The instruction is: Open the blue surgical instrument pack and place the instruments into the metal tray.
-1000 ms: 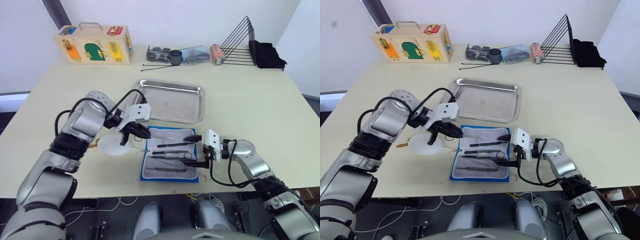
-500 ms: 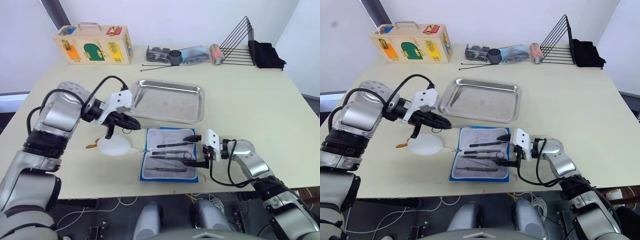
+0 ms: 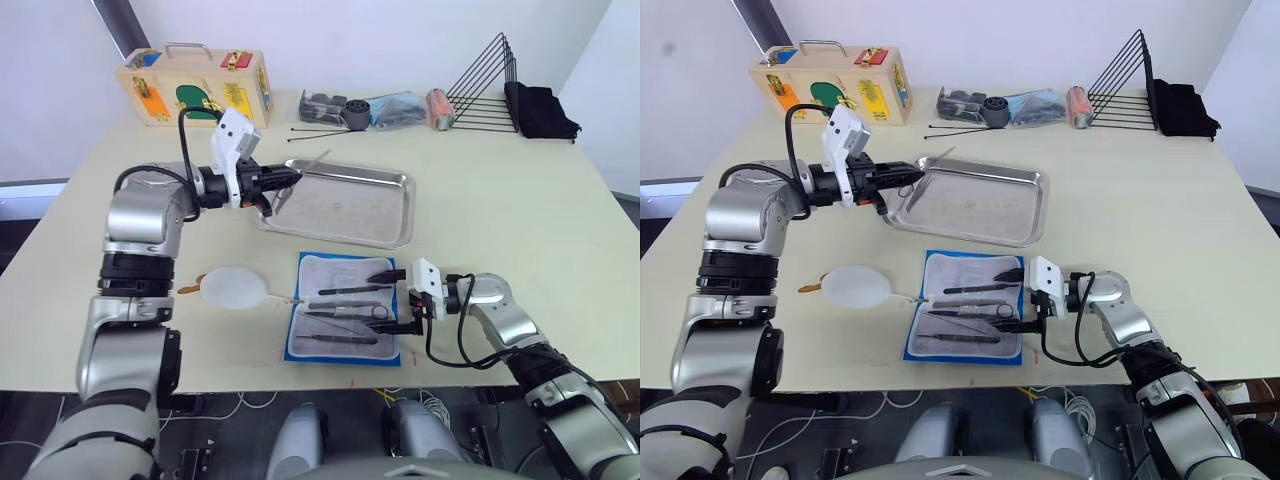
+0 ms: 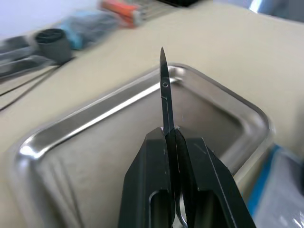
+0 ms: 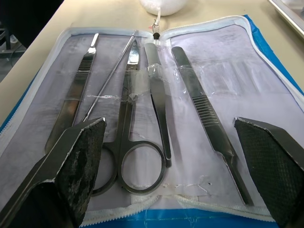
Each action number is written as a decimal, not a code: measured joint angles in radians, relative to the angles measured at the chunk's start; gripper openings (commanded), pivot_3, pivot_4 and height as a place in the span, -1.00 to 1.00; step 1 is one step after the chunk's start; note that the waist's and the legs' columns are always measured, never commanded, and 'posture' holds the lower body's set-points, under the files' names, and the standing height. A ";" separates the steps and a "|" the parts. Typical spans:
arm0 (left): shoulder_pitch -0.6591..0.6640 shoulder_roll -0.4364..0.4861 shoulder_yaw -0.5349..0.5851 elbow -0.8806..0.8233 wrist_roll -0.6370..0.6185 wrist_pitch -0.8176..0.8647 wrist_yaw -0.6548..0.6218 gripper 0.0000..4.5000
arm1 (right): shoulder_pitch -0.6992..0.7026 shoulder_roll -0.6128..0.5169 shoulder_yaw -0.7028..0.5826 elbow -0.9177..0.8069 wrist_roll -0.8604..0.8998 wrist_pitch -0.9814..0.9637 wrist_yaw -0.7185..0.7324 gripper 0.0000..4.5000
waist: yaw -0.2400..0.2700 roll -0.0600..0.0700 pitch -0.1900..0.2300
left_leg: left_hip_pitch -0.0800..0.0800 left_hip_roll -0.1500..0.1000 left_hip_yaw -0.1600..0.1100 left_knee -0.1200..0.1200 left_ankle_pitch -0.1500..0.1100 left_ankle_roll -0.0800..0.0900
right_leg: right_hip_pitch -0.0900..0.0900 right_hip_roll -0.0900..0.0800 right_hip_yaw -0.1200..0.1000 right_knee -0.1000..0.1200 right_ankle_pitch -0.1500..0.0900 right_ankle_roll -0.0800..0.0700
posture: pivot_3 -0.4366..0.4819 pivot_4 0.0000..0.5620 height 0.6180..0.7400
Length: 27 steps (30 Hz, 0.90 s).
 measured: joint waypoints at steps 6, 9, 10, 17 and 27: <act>-0.018 -0.087 0.011 0.044 0.076 -0.033 0.266 -0.98 | -0.001 -0.006 -0.001 0.003 0.000 -0.004 0.001 1.00 | 0.004 0.000 0.000 | 0.000 -0.001 -0.002 0.000 0.000 0.000 | 0.001 -0.002 -0.002 0.000 0.000 0.000 | -0.05 -0.47 1.00; -0.020 -0.150 0.009 0.093 0.116 -0.058 0.398 -0.98 | 0.000 -0.006 -0.001 0.003 0.000 -0.005 0.001 1.00 | 0.004 0.000 0.000 | 0.000 -0.001 -0.002 0.000 0.000 0.000 | 0.002 -0.003 -0.002 0.000 0.000 0.001 | -0.05 -0.47 1.00; -0.020 -0.167 0.008 0.111 0.129 -0.071 0.430 -0.98 | 0.000 -0.006 -0.001 0.003 0.000 -0.005 0.001 1.00 | 0.004 0.000 -0.001 | 0.000 -0.001 -0.002 0.000 0.000 0.000 | 0.002 -0.003 -0.002 0.000 0.000 0.001 | -0.05 -0.47 1.00; -0.035 -0.261 0.007 0.297 0.165 -0.084 0.584 -0.98 | 0.000 -0.005 -0.001 0.003 0.000 -0.005 -0.001 1.00 | 0.004 0.000 -0.001 | 0.000 -0.002 -0.003 0.000 0.000 0.000 | 0.002 -0.003 -0.003 0.000 0.000 0.001 | -0.05 -0.47 1.00; -0.096 -0.276 0.008 0.431 0.172 -0.075 0.592 -0.98 | 0.002 -0.005 -0.001 0.002 0.000 -0.006 -0.004 1.00 | 0.002 0.000 -0.001 | 0.000 -0.002 -0.002 0.000 0.000 0.000 | 0.002 -0.003 -0.003 0.000 0.000 0.001 | -0.05 -0.47 1.00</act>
